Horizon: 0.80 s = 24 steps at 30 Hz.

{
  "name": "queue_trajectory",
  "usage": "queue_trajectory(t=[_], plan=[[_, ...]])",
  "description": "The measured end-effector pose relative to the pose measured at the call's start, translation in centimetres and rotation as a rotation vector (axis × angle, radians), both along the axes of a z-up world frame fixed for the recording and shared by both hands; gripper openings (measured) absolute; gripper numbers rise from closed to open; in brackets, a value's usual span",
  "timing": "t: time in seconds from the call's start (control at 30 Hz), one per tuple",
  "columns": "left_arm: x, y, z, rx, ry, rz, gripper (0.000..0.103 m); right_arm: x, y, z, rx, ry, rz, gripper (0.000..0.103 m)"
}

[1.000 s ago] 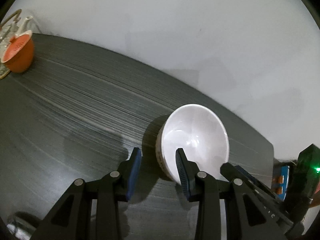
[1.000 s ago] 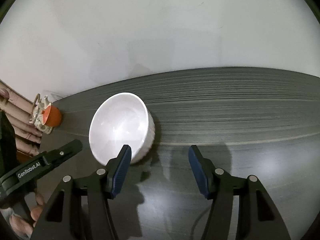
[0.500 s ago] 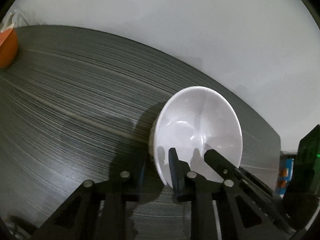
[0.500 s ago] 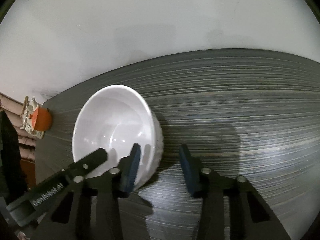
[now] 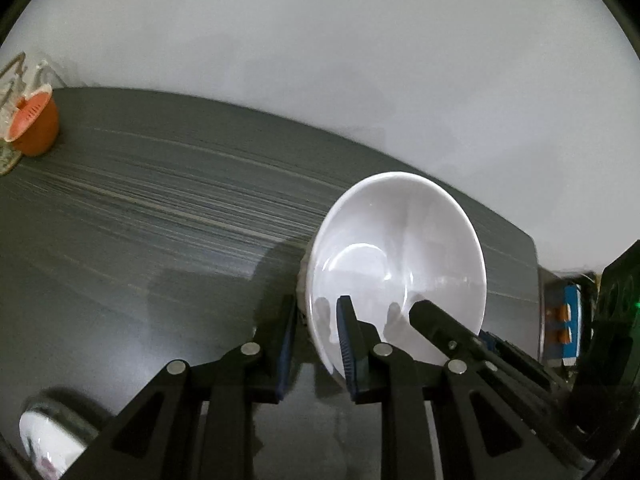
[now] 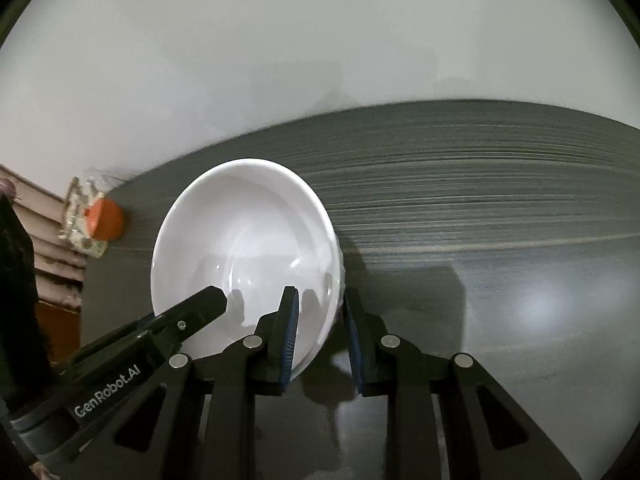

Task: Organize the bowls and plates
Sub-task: 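Close the left gripper on the Rabbit bowl rim and lift it, then carry the Rabbit bowl with the left gripper over the pink-rimmed bowl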

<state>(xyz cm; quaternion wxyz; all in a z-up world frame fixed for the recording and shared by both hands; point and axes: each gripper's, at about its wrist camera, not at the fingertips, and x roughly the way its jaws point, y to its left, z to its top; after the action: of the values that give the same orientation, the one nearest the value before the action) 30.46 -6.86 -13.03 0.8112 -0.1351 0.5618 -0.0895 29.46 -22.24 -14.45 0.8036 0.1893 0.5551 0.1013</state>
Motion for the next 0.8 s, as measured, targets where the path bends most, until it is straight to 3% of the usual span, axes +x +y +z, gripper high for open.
queue_trajectory(t=[0.2,0.37,0.8], plan=[[-5.0,-0.9,4.5,0.033,-0.052,-0.019,0.021,-4.0,-1.4,4.8,-0.005,-0.067,-0.007,0.022],[-8.9,-1.6,6.0,0.029,-0.064,-0.03,0.021,-8.5,-2.2,8.1,-0.032,-0.107,-0.004,0.022],[-18.6,-1.2,6.4,0.018,-0.021,-0.034,0.021,-17.5,-1.7,9.8,-0.019,-0.113,-0.012,0.022]])
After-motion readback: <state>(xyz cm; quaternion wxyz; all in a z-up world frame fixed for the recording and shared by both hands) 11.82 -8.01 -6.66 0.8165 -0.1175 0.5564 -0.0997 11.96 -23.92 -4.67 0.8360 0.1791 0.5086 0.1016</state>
